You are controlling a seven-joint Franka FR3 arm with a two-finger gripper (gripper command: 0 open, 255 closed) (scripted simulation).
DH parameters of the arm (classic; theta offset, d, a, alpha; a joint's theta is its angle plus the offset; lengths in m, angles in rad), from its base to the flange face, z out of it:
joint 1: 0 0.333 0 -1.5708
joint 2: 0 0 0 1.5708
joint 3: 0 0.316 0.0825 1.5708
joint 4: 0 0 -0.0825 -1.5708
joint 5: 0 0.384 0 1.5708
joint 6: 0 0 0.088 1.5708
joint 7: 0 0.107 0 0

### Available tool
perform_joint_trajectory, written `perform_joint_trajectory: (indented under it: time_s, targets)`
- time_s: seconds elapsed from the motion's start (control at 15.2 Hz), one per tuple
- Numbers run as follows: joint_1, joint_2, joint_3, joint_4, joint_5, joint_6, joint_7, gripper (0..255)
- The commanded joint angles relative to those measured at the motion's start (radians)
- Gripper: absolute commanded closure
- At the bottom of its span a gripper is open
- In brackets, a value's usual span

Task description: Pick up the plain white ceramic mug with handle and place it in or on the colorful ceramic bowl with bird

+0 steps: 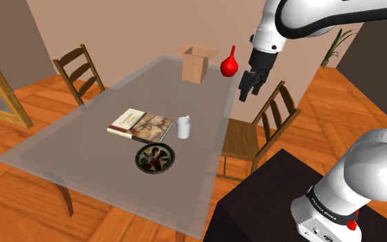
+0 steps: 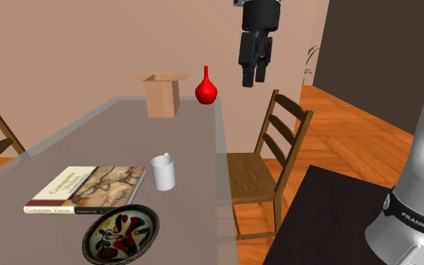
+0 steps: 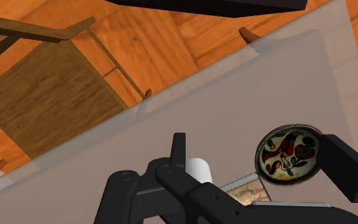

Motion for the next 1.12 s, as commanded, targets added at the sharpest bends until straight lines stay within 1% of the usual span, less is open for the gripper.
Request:
perform_joint_trajectory:
  time_s: [0.0,0.26,0.53,0.79,1.06]
  targets:
    - [0.0,0.062,0.019,-0.004,0.002,0.074,0.022,0]
    - [-0.003,0.202,0.052,0.018,-0.007,0.204,0.068,0]
    - [-0.009,0.353,0.08,0.063,-0.031,0.319,0.121,0]
    - [-0.013,0.51,0.101,0.131,-0.074,0.416,0.183,0]
    - [-0.009,0.669,0.107,0.222,-0.132,0.489,0.252,0]
